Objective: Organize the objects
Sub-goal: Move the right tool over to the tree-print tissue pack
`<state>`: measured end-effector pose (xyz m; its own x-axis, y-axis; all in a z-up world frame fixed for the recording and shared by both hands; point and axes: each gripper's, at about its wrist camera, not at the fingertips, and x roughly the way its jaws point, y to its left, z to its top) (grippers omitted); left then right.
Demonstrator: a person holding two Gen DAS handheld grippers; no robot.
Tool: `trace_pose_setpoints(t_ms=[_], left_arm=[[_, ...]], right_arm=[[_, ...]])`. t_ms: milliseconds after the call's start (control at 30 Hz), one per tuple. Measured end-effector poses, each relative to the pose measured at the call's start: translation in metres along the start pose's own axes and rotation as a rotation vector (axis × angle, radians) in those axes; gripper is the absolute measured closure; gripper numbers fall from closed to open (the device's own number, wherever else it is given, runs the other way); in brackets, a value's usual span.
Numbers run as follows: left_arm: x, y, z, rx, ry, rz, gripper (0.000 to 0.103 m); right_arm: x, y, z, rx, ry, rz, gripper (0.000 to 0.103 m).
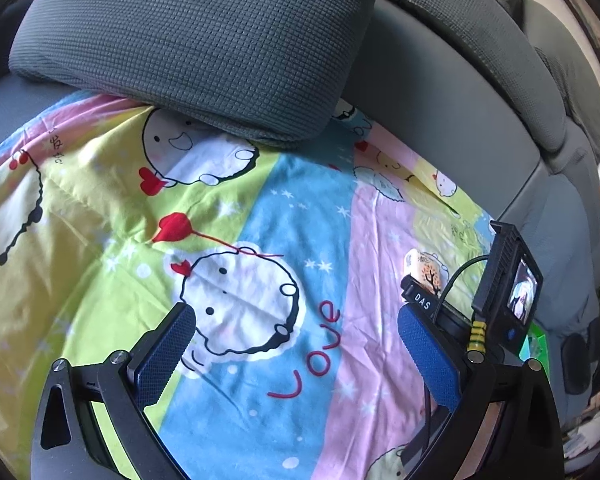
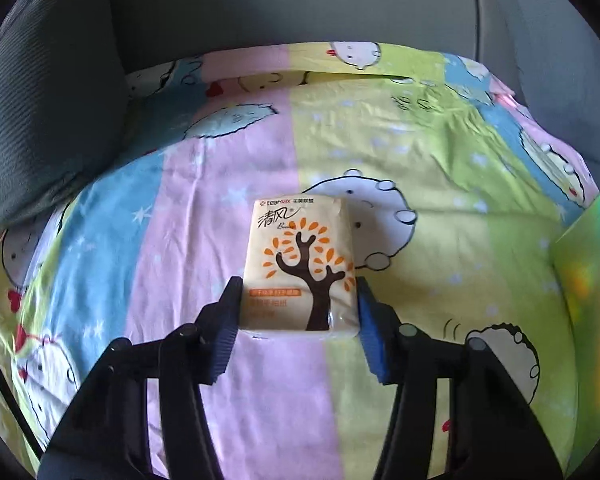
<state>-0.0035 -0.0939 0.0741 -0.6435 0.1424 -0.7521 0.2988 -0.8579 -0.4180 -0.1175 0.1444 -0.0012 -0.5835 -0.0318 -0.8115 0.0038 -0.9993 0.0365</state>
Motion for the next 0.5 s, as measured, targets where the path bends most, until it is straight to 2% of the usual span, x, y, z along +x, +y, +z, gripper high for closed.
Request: trace_pose_setpoints(t_ms=[167, 233, 333, 467, 500], left_arm=[[0.003, 0.000, -0.002, 0.004, 0.015, 0.003, 0.002], [0.004, 0.001, -0.003, -0.001, 0.026, -0.006, 0.002], [0.007, 0.002, -0.004, -0.010, 0.043, -0.005, 0.002], [0.011, 0.002, -0.006, -0.008, 0.057, 0.008, 0.002], [0.013, 0.003, -0.006, -0.008, 0.064, 0.010, 0.002]], right_arm=[[-0.015, 0.001, -0.014, 0.010, 0.065, 0.057, 0.050], [-0.025, 0.002, -0.023, 0.006, 0.120, 0.112, 0.050], [-0.044, 0.006, -0.042, -0.054, 0.213, 0.140, 0.050], [-0.066, -0.001, -0.067, -0.072, 0.242, 0.169, 0.047], [-0.069, -0.004, -0.070, -0.064, 0.253, 0.190, 0.042]])
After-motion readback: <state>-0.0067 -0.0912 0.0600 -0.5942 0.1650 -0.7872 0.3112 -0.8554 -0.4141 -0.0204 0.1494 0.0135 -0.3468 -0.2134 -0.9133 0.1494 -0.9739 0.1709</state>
